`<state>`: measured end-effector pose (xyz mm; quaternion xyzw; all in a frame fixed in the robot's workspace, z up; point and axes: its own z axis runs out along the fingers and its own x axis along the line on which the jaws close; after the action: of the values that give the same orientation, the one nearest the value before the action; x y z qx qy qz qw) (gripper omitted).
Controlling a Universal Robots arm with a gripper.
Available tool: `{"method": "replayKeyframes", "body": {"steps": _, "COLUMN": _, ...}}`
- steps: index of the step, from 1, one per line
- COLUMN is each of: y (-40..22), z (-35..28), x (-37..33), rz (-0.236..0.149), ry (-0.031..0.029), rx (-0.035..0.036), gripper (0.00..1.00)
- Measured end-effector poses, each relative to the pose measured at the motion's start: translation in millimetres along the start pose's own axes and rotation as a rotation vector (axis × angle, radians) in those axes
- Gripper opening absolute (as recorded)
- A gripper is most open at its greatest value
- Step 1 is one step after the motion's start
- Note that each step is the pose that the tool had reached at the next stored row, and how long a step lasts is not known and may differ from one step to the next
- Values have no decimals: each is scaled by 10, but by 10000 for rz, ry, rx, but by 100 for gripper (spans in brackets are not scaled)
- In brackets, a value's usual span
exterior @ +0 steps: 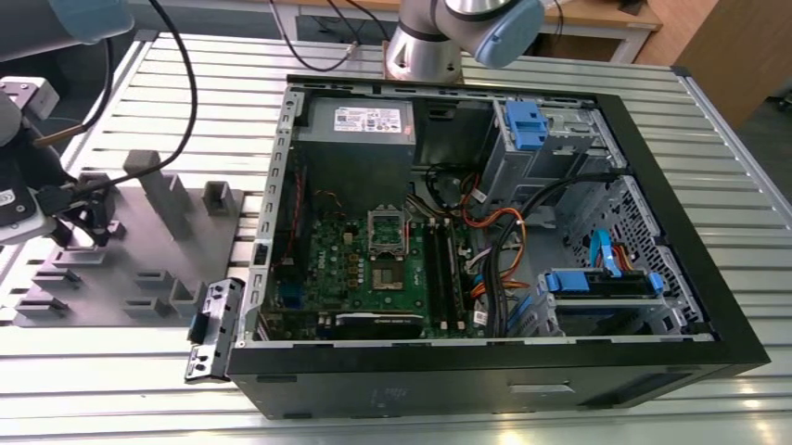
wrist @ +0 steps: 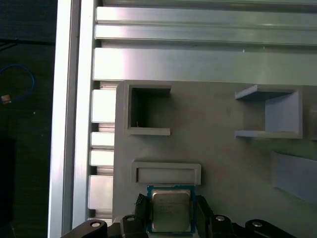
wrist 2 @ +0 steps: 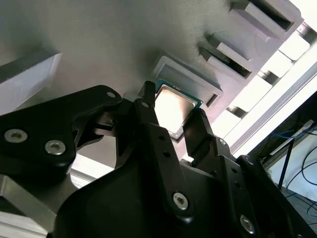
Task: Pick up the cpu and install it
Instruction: 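Pick up the cpu and move it towards the insertion slot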
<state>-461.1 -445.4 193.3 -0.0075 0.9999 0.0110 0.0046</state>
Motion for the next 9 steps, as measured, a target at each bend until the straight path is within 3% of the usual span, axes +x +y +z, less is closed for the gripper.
{"method": "replayKeyframes", "body": {"steps": 9, "y": 2, "z": 32, "x": 7, "rz": 0, "ry": 6, "rx": 0, "gripper": 47}}
